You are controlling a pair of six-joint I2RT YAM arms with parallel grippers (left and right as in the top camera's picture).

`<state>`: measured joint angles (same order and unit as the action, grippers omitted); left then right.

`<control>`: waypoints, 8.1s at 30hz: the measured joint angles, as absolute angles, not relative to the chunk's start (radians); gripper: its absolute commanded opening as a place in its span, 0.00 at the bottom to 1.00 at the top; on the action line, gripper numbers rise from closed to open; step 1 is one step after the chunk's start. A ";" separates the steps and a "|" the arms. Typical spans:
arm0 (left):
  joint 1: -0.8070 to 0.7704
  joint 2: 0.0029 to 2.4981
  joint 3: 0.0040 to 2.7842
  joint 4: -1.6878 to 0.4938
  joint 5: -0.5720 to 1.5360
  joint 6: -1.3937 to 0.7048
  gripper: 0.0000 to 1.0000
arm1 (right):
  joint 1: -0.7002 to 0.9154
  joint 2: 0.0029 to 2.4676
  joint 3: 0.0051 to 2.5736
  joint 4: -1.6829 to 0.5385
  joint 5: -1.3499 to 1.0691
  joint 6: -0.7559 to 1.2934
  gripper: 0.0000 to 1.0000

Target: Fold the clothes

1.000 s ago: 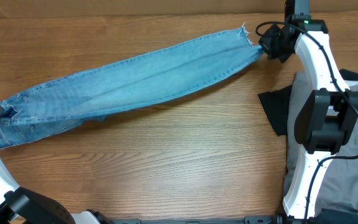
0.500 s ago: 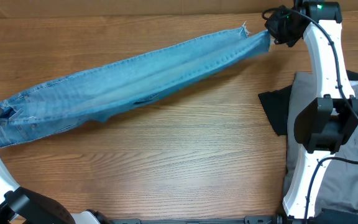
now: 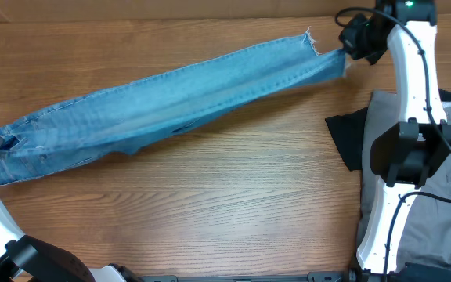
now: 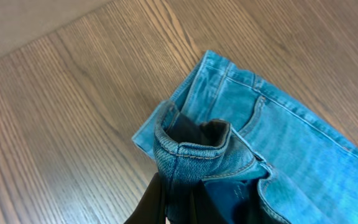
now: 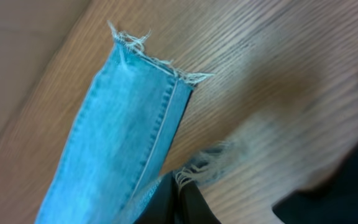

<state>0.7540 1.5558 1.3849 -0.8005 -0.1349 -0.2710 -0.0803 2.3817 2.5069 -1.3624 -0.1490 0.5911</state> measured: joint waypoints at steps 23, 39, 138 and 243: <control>0.752 1.556 1.385 -0.808 -0.139 -0.258 0.04 | -0.078 2.474 2.607 -1.292 -0.147 0.602 0.04; 0.752 1.556 1.385 -0.812 -0.124 -0.257 0.09 | -0.030 2.623 2.590 -0.902 -0.212 0.693 1.00; 0.752 1.736 1.391 -0.732 -0.014 -0.232 0.59 | 0.005 2.627 2.547 -0.961 -0.311 0.704 1.00; 0.921 1.702 1.204 -0.739 0.075 -0.333 0.24 | -0.101 2.331 2.361 -1.002 -0.244 0.707 0.04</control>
<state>0.9215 1.7023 1.2037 -0.7395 0.0753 -0.3332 -0.1013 2.3314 2.3611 -1.0019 -0.2436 0.7067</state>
